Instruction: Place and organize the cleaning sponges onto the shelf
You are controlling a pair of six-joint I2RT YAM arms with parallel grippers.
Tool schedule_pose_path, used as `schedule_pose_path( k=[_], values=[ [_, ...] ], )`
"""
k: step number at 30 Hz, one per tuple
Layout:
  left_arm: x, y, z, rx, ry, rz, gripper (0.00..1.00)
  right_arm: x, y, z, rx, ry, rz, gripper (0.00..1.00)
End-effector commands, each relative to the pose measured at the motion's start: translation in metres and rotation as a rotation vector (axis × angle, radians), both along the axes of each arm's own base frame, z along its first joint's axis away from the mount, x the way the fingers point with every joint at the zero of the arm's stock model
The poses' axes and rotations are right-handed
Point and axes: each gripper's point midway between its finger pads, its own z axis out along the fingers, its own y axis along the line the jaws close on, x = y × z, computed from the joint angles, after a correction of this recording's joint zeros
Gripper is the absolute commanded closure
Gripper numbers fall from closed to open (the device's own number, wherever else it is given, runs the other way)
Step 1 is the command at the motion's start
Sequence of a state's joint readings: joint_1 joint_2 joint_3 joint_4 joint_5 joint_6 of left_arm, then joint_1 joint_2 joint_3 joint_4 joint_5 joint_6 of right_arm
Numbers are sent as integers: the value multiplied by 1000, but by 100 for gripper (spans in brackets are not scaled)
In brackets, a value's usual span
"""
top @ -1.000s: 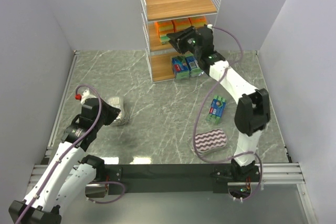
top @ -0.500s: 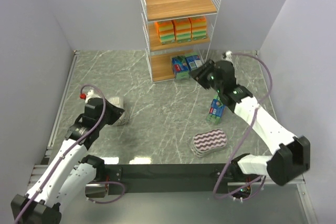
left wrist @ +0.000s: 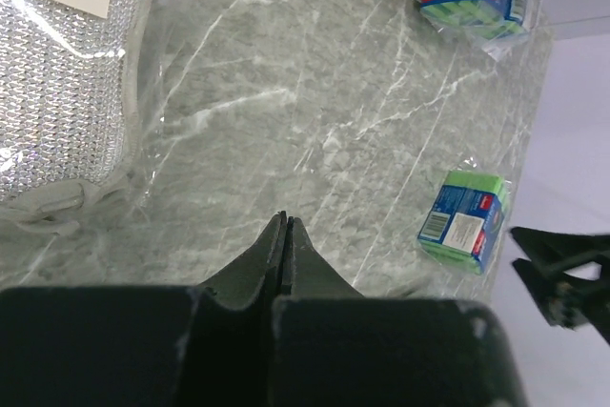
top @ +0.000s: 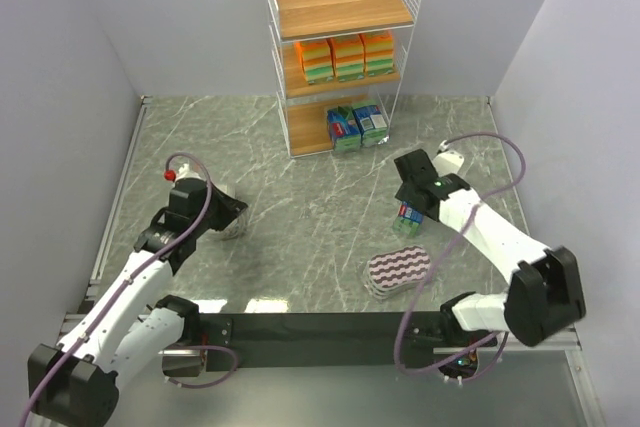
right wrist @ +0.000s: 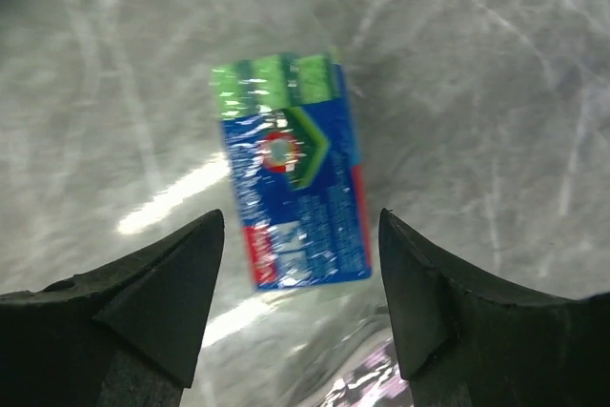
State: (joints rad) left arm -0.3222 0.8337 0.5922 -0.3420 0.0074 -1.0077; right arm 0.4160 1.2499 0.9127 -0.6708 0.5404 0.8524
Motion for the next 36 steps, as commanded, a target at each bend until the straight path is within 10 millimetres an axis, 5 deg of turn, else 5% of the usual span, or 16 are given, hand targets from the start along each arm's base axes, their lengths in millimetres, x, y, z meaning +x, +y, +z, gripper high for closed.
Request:
schedule_pose_path(
  k=[1, 12, 14, 16, 18, 19, 22, 29, 30, 36],
  values=[
    [0, -3, 12, -20, -52, -17, 99, -3, -21, -8, -139, 74, -34, 26],
    [-1, -1, 7, -6, -39, -13, 99, 12, 4, -57, -102, 156, 83, 25],
    [-2, 1, 6, -3, -40, -8, 99, 12, 3, -62, -106, 164, 81, 32],
    [-3, 1, 4, 0, -36, -6, 99, 11, 1, -65, -112, 162, 69, 51],
    [-4, 2, 3, 2, -34, -4, 99, 11, 2, -64, -99, 141, 62, 71],
    [-4, 2, 1, 3, -31, -4, 99, 11, 3, -63, -87, 129, 64, 93],
    [-4, 2, 1, 2, -31, -6, 99, 19, 13, -52, -47, 75, 121, 100],
    [-3, 2, 5, 1, -35, -4, 99, 41, 94, 7, 171, -125, 528, 100],
    [-3, 1, 5, 3, -37, -7, 99, 43, 119, 22, 263, -183, 636, 100],
    [-8, 4, 8, 11, -35, -7, 99, 26, 208, 78, 657, -335, 1026, 100]
  ],
)
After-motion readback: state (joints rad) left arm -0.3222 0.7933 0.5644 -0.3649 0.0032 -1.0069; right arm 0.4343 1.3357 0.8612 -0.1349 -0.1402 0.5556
